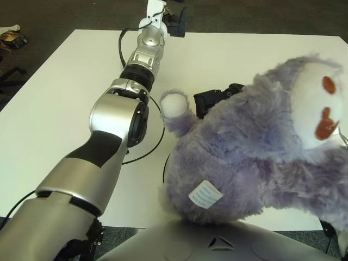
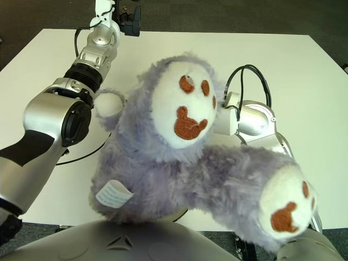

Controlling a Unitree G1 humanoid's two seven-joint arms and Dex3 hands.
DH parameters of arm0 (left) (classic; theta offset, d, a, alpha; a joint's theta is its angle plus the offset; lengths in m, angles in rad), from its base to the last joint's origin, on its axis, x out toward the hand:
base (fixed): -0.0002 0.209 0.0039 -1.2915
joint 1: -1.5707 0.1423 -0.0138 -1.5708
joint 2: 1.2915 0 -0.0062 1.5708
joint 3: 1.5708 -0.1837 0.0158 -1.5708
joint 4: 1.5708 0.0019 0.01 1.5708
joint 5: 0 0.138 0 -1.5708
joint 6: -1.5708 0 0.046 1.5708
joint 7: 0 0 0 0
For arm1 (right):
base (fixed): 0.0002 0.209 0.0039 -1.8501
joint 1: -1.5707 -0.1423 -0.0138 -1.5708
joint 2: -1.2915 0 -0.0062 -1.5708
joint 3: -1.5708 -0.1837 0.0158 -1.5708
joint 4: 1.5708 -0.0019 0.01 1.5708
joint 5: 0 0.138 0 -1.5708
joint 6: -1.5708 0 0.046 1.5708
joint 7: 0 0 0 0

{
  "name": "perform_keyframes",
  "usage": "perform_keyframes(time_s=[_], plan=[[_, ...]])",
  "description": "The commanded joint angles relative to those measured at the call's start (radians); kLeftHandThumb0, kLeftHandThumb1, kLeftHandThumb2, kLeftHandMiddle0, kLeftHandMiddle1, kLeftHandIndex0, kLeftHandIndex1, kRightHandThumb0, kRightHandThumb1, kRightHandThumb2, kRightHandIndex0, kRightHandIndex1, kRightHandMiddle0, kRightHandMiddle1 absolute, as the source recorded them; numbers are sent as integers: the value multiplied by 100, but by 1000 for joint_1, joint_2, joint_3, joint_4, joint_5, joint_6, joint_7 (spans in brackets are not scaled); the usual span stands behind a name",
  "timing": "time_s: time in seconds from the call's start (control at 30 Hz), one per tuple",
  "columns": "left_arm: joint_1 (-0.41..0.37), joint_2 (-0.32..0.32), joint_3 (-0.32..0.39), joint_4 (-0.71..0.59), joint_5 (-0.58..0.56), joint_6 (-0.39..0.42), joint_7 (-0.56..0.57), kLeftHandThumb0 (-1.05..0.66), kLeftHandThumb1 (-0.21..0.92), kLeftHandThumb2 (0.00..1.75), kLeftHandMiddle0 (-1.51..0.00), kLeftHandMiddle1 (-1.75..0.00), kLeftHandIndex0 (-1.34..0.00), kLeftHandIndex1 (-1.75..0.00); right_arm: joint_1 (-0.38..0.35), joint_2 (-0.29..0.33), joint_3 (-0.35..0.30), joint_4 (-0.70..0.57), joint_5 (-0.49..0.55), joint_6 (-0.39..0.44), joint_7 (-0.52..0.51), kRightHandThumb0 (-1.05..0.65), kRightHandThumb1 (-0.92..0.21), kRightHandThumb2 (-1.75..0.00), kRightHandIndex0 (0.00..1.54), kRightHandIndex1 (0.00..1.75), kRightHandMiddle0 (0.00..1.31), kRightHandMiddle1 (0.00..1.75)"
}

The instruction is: Put the doll into the plate.

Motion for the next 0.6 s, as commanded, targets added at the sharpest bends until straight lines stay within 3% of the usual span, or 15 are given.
perform_keyframes(time_s=[0.0, 0.2, 0.57], plan=[[-12, 13, 3, 10, 5, 14, 10, -1, 21, 143, -69, -175, -48, -168, -22, -50, -45, -11, -73, -63, -25, 33, -48, -99, 56, 162, 14, 135], [-20, 13, 3, 11, 3, 34, 8, -1, 26, 137, -66, -175, -45, -168, -32, -48, -31, 68, -82, -135, -27, 37, -66, -72, 49, 156, 1, 132], [-29, 12, 14, 9, -12, 58, 5, -1, 34, 129, -62, -171, -35, -174, -38, -40, -25, 85, -90, -154, -28, 37, -69, -68, 48, 155, 0, 131]])
